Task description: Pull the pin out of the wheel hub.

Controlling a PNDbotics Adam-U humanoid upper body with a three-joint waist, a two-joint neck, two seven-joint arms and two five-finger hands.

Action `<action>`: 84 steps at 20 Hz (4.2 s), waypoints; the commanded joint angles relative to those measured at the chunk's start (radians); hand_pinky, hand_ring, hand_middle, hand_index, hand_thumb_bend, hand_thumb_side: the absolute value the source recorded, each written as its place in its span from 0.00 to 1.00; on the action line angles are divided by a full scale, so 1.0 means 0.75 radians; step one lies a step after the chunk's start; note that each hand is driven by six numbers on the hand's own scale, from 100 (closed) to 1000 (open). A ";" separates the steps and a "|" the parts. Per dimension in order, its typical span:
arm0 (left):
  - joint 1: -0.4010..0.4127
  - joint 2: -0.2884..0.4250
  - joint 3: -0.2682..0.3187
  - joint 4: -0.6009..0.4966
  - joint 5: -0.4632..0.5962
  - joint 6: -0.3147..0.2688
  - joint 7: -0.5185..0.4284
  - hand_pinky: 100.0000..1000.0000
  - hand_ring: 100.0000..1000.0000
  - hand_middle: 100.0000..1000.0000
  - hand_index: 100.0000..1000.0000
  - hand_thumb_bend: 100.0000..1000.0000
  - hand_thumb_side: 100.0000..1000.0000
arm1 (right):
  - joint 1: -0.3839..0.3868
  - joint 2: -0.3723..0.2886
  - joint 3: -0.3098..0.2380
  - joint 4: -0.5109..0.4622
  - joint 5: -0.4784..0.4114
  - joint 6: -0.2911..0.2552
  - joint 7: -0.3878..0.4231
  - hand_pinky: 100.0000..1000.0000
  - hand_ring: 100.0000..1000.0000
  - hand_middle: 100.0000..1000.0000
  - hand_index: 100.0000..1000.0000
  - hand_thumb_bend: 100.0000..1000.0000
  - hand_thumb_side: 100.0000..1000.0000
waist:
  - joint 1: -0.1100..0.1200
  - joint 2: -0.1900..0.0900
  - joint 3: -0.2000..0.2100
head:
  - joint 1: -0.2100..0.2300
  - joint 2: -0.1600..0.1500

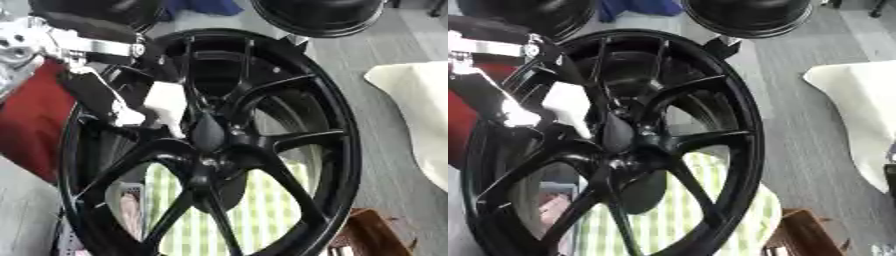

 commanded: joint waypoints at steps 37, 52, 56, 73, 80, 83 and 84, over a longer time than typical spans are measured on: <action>0.231 0.360 0.586 -0.233 0.518 0.170 0.579 0.79 0.42 0.21 0.32 0.00 0.21 | 0.037 -0.025 -0.036 -0.017 -0.003 -0.015 -0.020 0.48 0.57 0.51 0.51 0.14 0.25 | -0.040 -0.060 0.063 | -0.037 0.015; 0.851 0.417 0.862 -0.035 0.502 0.144 0.849 0.90 0.61 0.53 0.70 0.00 0.17 | 0.035 0.018 -0.045 -0.017 -0.001 -0.025 -0.030 0.48 0.57 0.51 0.51 0.15 0.25 | -0.100 -0.043 0.094 | -0.047 -0.015; 0.900 0.404 0.874 -0.016 0.361 0.100 0.772 1.00 0.88 0.91 0.99 0.19 0.59 | 0.034 0.028 -0.043 -0.017 0.002 -0.023 -0.030 0.48 0.57 0.51 0.51 0.15 0.25 | -0.107 -0.038 0.094 | -0.047 -0.020; 0.960 0.251 0.959 -0.385 0.880 -0.104 1.447 0.95 0.69 0.65 0.84 0.00 0.62 | 0.037 0.026 -0.051 -0.017 0.007 -0.036 -0.035 0.49 0.57 0.51 0.51 0.15 0.25 | -0.117 -0.041 0.107 | -0.043 -0.021; 1.065 0.013 0.940 -0.464 1.001 -0.383 1.616 0.96 0.71 0.67 0.85 0.00 0.64 | 0.028 0.023 -0.051 -0.017 0.018 -0.055 -0.032 0.49 0.57 0.51 0.52 0.16 0.25 | -0.132 -0.033 0.103 | -0.037 -0.031; 1.080 -0.019 0.933 -0.465 0.996 -0.415 1.615 0.96 0.71 0.67 0.85 0.00 0.64 | 0.028 0.024 -0.049 -0.017 0.021 -0.057 -0.031 0.49 0.57 0.51 0.52 0.16 0.25 | -0.134 -0.032 0.103 | -0.036 -0.032; 1.082 -0.022 0.933 -0.465 0.995 -0.418 1.615 0.96 0.71 0.67 0.85 0.00 0.64 | 0.027 0.024 -0.049 -0.017 0.021 -0.057 -0.032 0.49 0.57 0.51 0.52 0.16 0.25 | -0.134 -0.032 0.103 | -0.036 -0.033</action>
